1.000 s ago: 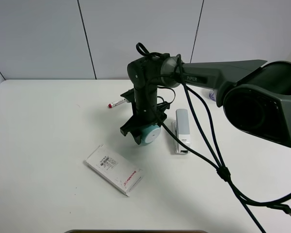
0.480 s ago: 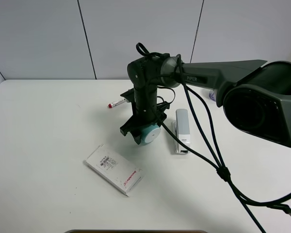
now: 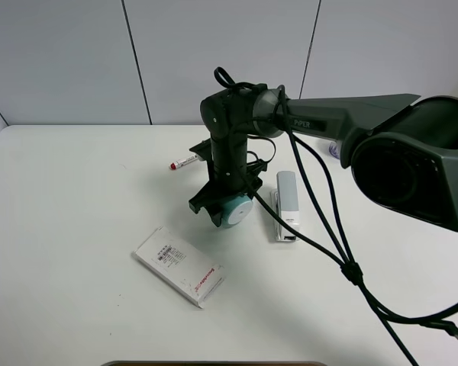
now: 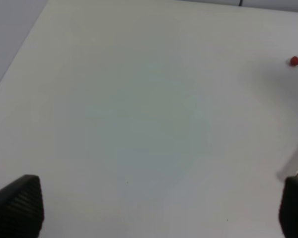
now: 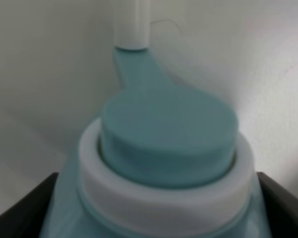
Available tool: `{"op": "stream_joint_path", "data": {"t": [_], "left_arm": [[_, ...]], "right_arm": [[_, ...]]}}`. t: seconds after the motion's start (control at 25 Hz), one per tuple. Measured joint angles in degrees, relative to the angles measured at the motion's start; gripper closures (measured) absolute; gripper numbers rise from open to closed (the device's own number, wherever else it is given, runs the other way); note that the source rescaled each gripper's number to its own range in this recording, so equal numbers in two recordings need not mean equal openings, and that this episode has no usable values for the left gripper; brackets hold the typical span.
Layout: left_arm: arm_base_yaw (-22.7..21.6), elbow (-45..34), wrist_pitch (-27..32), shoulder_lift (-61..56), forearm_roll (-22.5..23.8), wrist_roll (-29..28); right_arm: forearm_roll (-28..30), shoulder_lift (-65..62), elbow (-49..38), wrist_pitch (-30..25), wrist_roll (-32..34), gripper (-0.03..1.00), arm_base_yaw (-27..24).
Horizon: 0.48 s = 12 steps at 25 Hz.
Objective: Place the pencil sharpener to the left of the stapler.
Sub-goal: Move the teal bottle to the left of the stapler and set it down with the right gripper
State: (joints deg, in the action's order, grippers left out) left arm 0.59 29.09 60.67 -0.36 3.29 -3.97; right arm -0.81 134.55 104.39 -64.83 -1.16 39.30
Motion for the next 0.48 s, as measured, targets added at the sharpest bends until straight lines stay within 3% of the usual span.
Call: {"op": "stream_joint_path", "data": {"t": [0.24, 0.32, 0.44, 0.48], "left_arm": [[0.0, 0.0, 0.0, 0.0, 0.0, 0.0], [0.0, 0.0, 0.0, 0.0, 0.0, 0.0], [0.0, 0.0, 0.0, 0.0, 0.0, 0.0], [0.0, 0.0, 0.0, 0.0, 0.0, 0.0]], "right_arm": [[0.0, 0.0, 0.0, 0.0, 0.0, 0.93, 0.0], [0.0, 0.0, 0.0, 0.0, 0.0, 0.81, 0.0], [0.0, -0.1, 0.0, -0.2, 0.0, 0.47, 0.0], [0.0, -0.1, 0.0, -0.3, 0.0, 0.41, 0.0]]}}
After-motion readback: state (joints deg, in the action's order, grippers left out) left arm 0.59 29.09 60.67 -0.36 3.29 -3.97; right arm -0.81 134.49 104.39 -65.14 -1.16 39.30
